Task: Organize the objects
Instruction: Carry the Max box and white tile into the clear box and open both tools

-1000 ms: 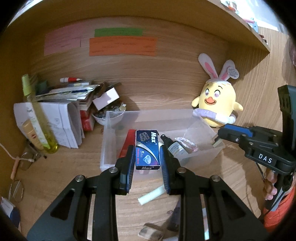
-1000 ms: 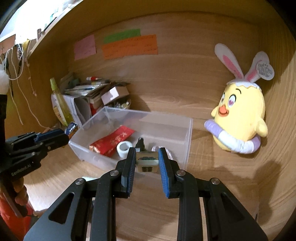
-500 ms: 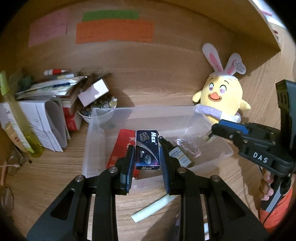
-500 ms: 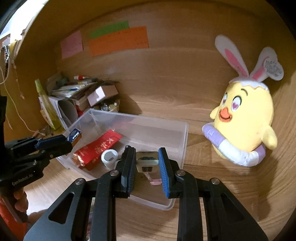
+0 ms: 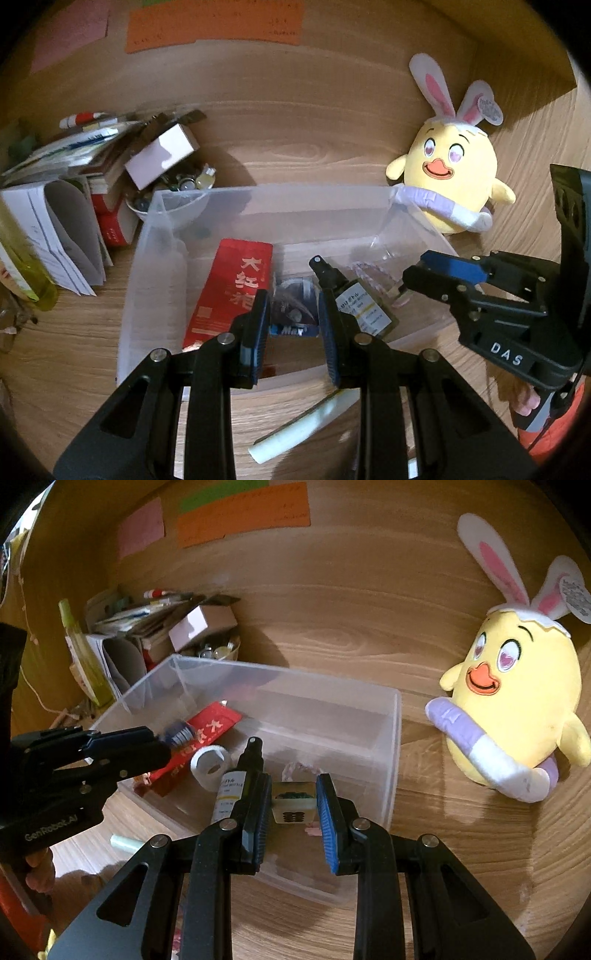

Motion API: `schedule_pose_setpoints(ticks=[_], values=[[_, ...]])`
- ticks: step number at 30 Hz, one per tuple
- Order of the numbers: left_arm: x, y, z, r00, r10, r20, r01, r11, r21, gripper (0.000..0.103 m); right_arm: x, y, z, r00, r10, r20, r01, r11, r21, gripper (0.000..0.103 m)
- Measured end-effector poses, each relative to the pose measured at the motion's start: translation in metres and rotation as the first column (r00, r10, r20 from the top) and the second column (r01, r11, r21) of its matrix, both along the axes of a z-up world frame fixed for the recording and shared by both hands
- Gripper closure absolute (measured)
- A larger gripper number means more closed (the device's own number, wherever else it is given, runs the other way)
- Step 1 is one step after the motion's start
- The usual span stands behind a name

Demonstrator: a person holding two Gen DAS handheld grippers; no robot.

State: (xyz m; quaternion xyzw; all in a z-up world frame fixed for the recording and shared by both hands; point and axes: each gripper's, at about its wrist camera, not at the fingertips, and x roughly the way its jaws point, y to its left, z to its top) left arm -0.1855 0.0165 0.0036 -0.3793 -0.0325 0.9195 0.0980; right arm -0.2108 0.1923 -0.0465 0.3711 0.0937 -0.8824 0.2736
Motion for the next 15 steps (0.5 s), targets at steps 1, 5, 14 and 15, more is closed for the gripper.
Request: schedule_pose_setpoints(ticks=[1,5,14,15], values=[[0.0,0.0,0.0,1.0,-0.002,0.002,0.002,1.0,0.002,0.076,0.0,-0.001,-0.001,1.0,0.003,0.003,-0.003,1.0,0.005,0.08],[0.0,0.0,0.001,1.0,-0.005,0.0,0.005,1.0,-0.001,0.076,0.001,-0.005,-0.003,1.0,0.01,-0.001,-0.01,1.0,0.018,0.08],[0.014,-0.003,0.015,1.0,-0.006,-0.023,0.006,1.0,0.006,0.076,0.009,-0.002,0.008,1.0,0.007,-0.022,-0.008,1.0,-0.001,0.07],[0.017,-0.003,0.017,1.0,-0.006,-0.028,0.006,1.0,0.002,0.076,0.01,-0.001,0.01,1.0,0.01,-0.027,-0.01,1.0,-0.005,0.069]])
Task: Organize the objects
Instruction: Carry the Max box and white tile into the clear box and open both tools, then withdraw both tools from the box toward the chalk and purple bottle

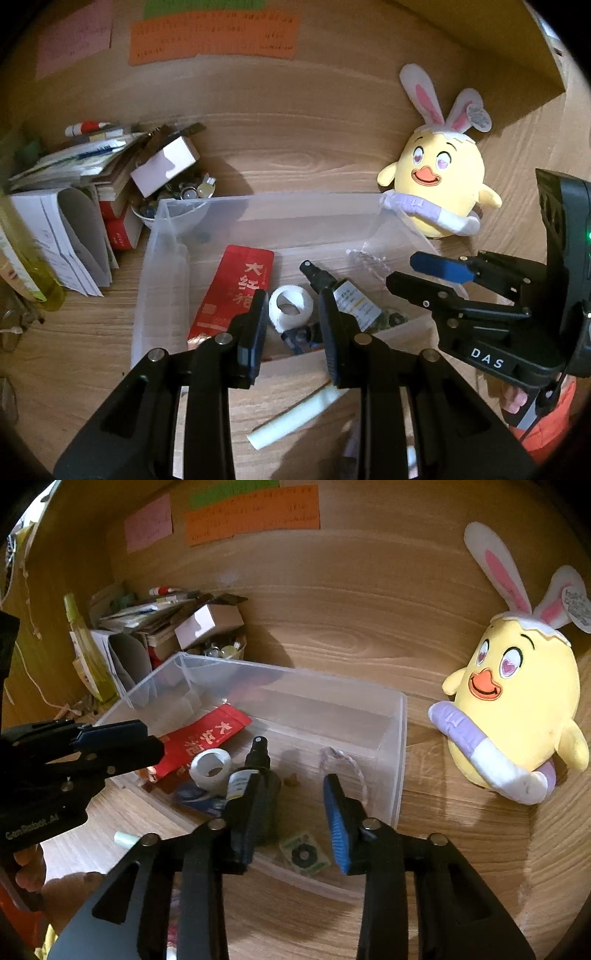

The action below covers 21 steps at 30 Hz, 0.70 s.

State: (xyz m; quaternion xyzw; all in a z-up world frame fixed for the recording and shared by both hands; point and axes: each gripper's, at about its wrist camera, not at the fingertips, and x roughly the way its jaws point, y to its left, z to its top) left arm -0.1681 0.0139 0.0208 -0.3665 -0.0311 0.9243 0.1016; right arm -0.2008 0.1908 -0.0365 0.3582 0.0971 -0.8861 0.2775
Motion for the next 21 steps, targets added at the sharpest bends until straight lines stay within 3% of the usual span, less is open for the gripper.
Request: schedule_pose_setpoints(ticks=[3,7,9,21], values=[[0.008,-0.001,0.004,1.0,0.005,-0.009,-0.005,1.0,-0.007,0.075,0.008,0.003,0.008,1.0,0.006,-0.021,-0.007,1.0,-0.014,0.063],[0.021,-0.004,0.006,1.0,0.022,-0.016,-0.022,1.0,-0.01,0.061,0.024,0.007,0.016,0.999,0.015,-0.049,-0.016,1.0,-0.026,0.054],[0.029,-0.007,0.005,0.999,0.032,-0.015,-0.032,0.999,-0.013,0.058,0.031,0.01,0.018,0.998,0.013,-0.057,-0.015,0.999,-0.031,0.051],[0.057,-0.02,-0.014,0.998,0.049,0.033,-0.048,0.999,-0.025,0.052,0.064,0.022,0.007,0.999,0.031,-0.021,-0.032,0.999,-0.044,0.049]])
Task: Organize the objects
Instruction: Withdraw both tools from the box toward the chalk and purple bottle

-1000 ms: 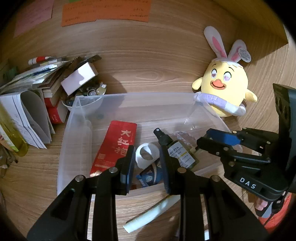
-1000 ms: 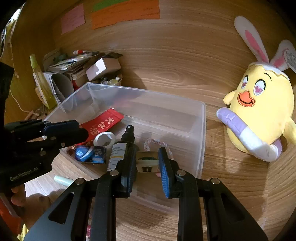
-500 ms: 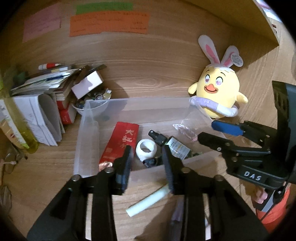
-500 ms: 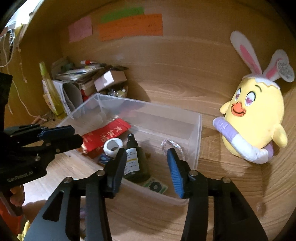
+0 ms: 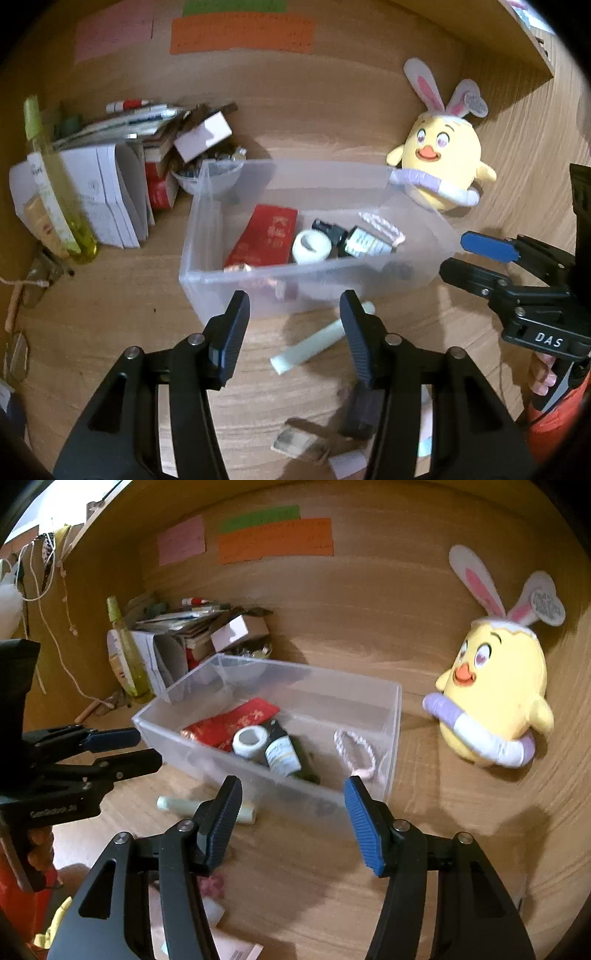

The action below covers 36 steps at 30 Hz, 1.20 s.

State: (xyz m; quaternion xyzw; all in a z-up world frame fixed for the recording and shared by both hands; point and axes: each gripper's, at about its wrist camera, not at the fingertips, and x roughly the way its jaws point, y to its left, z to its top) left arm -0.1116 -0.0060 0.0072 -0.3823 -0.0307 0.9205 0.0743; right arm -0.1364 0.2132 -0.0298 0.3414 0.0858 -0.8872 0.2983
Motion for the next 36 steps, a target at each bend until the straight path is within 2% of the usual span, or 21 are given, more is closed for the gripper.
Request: schedule_pose_setpoints(ticks=[7,12,19,22,26,30,36], values=[[-0.006,0.004,-0.029,0.995,-0.04,0.097,0.041,0.999,-0.015,0.052,0.012,-0.001,-0.019,0.997,0.015,0.071,-0.015,1.0,-0.011,0.049],[-0.02,0.015,-0.05,0.981,-0.091,0.173,0.105,0.992,-0.072,0.052,0.018,-0.002,-0.031,0.993,0.019,0.113,-0.018,1.0,-0.014,0.049],[-0.034,0.03,-0.058,0.963,-0.173,0.205,0.195,0.976,-0.094,0.053,0.027,-0.011,-0.04,0.983,0.05,0.177,-0.047,0.999,-0.022,0.049],[-0.035,0.032,-0.061,0.963,-0.184,0.199,0.203,0.976,-0.076,0.063,0.033,-0.019,-0.043,0.98,0.073,0.187,-0.072,0.997,-0.014,0.049],[-0.024,0.028,-0.061,0.964,-0.194,0.18,0.207,0.977,-0.053,0.069,0.038,-0.03,-0.046,0.977,0.086,0.198,-0.087,0.996,-0.002,0.048],[-0.009,0.019,-0.061,0.969,-0.183,0.168,0.192,0.981,-0.039,0.08,0.039,-0.041,-0.048,0.97,0.105,0.221,-0.106,0.994,-0.008,0.048],[0.004,-0.011,-0.059,0.978,-0.125,0.165,0.131,0.991,-0.03,0.088,0.042,-0.062,-0.056,0.962,0.121,0.244,-0.126,0.992,0.007,0.048]])
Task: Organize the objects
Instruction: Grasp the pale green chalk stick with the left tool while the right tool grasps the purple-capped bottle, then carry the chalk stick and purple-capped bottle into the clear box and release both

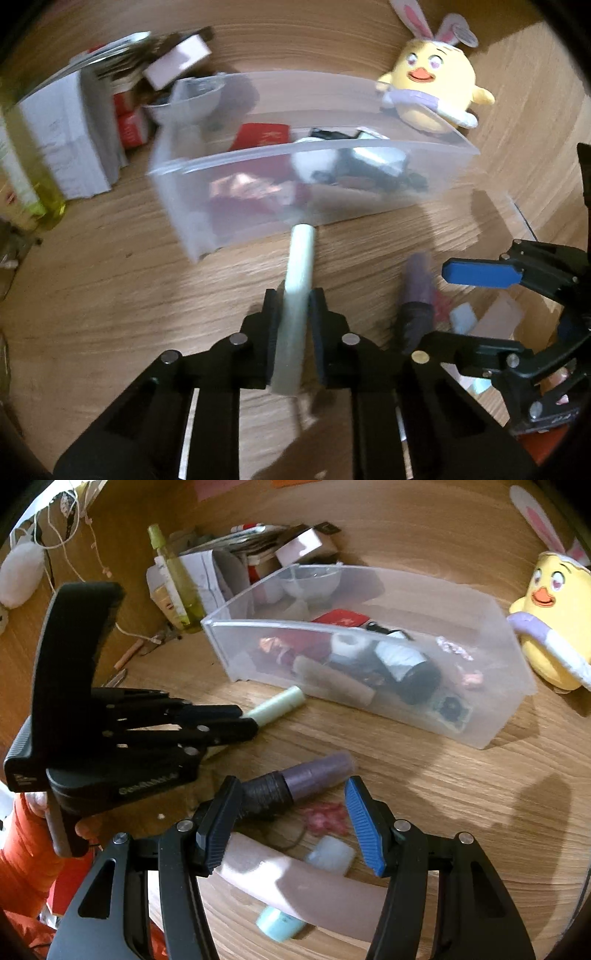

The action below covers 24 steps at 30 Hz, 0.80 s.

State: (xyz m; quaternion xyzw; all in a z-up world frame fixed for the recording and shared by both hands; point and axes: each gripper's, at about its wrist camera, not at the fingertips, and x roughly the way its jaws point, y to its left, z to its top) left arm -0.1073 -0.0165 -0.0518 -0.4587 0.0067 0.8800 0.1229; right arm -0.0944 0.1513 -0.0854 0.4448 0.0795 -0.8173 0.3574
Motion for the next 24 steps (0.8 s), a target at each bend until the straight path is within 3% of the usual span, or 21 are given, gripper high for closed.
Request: schedule_pose_setpoints(ticks=[13,15,19,24], values=[[0.012,-0.021,-0.002,1.0,0.01,-0.002,-0.01,1.0,0.003,0.088,-0.016,-0.02,-0.005,0.999,-0.022,0.022,0.022,0.999,0.026,0.049],[0.011,-0.021,-0.002,1.0,0.012,-0.004,-0.012,1.0,0.008,0.088,-0.017,-0.025,-0.007,1.0,-0.015,0.022,0.014,0.999,0.037,0.053],[0.006,-0.019,-0.003,1.0,0.003,-0.011,-0.003,1.0,0.01,0.088,-0.016,-0.032,-0.011,1.0,-0.006,-0.008,0.007,0.997,0.082,0.08],[0.001,-0.015,-0.004,0.999,-0.021,-0.027,0.021,1.0,0.011,0.088,-0.014,-0.028,-0.013,0.999,-0.023,-0.037,0.026,0.996,0.082,0.08]])
